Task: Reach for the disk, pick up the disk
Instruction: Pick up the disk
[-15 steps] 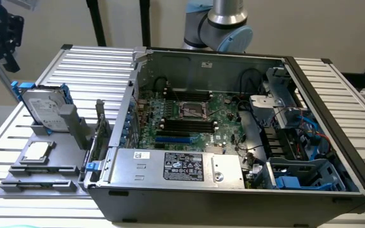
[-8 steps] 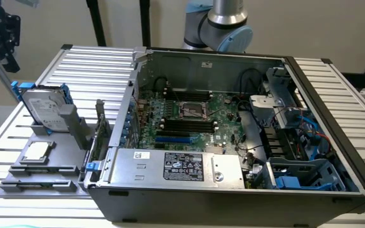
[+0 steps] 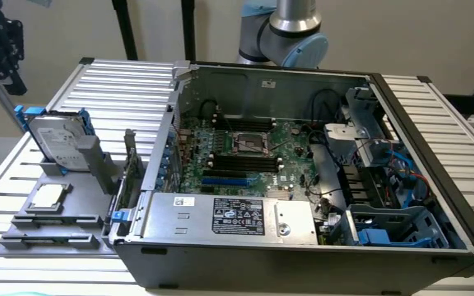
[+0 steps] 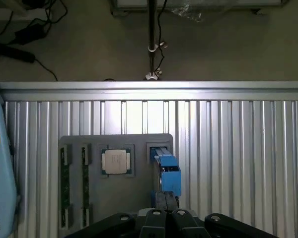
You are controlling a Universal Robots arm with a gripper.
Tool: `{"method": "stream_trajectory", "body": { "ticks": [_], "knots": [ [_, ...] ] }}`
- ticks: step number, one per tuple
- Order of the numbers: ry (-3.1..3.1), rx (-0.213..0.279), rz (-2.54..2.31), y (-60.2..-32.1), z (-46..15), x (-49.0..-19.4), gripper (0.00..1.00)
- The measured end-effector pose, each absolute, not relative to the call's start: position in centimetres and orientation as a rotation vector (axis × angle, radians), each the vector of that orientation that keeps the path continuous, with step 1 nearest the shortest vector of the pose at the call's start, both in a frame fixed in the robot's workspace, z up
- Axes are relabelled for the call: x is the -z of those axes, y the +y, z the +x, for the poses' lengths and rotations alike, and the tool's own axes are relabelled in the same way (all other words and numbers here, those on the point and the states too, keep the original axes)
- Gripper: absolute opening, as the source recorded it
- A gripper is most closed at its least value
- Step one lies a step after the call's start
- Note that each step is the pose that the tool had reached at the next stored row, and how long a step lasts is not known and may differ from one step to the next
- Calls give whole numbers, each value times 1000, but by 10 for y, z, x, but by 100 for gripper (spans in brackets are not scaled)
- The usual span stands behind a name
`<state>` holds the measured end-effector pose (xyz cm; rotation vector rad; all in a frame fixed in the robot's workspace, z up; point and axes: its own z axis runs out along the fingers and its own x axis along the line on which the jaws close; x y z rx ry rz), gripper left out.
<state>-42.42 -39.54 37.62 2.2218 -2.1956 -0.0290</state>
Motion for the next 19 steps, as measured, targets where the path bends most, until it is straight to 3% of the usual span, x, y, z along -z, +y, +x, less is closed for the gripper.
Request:
{"method": "stream_trajectory", "body": {
  "ticks": [10, 15, 19],
  "knots": [
    [-2123, 23, 2296, -391, -424, -374, 12],
    [-2123, 23, 2296, -391, -424, -374, 36],
    [-2122, 23, 2297, -391, -424, -373, 47]
  ]
}}
